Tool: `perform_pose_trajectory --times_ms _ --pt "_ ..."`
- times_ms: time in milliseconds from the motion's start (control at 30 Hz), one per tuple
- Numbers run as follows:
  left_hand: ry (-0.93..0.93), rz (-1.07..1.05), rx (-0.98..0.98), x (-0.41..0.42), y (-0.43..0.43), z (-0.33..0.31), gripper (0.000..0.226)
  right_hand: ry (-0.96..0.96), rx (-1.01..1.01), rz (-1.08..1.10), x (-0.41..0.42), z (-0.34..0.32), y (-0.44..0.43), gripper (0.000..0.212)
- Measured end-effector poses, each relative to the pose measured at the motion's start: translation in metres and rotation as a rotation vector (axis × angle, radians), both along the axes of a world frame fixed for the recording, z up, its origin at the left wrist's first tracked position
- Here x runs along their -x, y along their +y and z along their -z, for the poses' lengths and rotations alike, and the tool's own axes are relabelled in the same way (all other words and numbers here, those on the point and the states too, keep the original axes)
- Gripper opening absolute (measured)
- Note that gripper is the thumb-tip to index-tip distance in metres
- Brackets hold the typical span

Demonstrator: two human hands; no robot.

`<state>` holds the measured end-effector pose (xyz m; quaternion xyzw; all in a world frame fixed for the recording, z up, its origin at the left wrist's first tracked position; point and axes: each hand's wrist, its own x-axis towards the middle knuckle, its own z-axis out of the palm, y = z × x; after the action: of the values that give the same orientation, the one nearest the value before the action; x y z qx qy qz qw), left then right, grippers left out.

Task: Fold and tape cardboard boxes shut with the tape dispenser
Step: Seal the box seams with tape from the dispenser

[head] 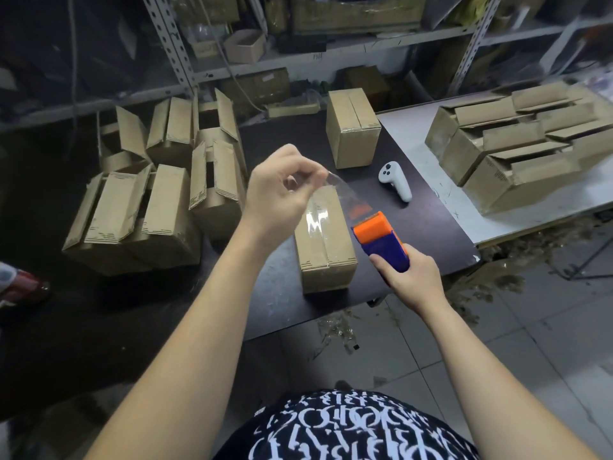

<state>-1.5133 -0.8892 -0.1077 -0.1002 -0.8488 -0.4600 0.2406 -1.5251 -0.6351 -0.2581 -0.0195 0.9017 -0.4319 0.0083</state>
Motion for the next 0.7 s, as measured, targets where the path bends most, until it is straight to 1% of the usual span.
perform_pose_trajectory --times_ms 100,133,200,267,333,433,500,567,633,700 --pt "0.013 0.109 0.044 -0.001 0.017 0.013 0.005 -0.057 0.023 0.088 0.006 0.000 -0.005 0.048" --pt "0.009 0.117 0.019 -0.003 0.022 0.016 0.005 -0.093 0.050 0.137 0.011 0.001 -0.006 0.051" --pt "0.005 0.108 -0.092 -0.008 0.027 0.019 0.005 -0.207 0.106 0.301 0.020 0.001 -0.005 0.061" --pt "0.006 0.109 -0.174 -0.012 0.026 0.017 0.005 -0.268 0.032 0.407 0.023 0.003 0.003 0.064" --pt "-0.035 0.108 -0.226 -0.015 0.023 0.016 0.006 -0.238 -0.088 0.380 0.023 0.007 0.006 0.060" --pt "-0.175 0.074 -0.340 -0.020 0.016 0.019 0.008 -0.209 -0.212 0.249 0.026 0.016 -0.007 0.049" --pt "-0.242 0.079 -0.417 -0.025 0.016 0.020 0.013 -0.216 -0.294 0.187 0.031 0.021 -0.019 0.044" --pt "-0.269 0.093 -0.492 -0.032 0.016 0.018 0.018 -0.177 -0.318 0.136 0.035 0.026 -0.025 0.035" --pt "-0.286 0.097 -0.543 -0.037 0.014 0.017 0.020 -0.136 -0.332 0.073 0.038 0.031 -0.028 0.022" --pt "-0.322 0.103 -0.553 -0.040 0.011 0.018 0.019 -0.104 -0.333 0.025 0.039 0.036 -0.030 0.023"
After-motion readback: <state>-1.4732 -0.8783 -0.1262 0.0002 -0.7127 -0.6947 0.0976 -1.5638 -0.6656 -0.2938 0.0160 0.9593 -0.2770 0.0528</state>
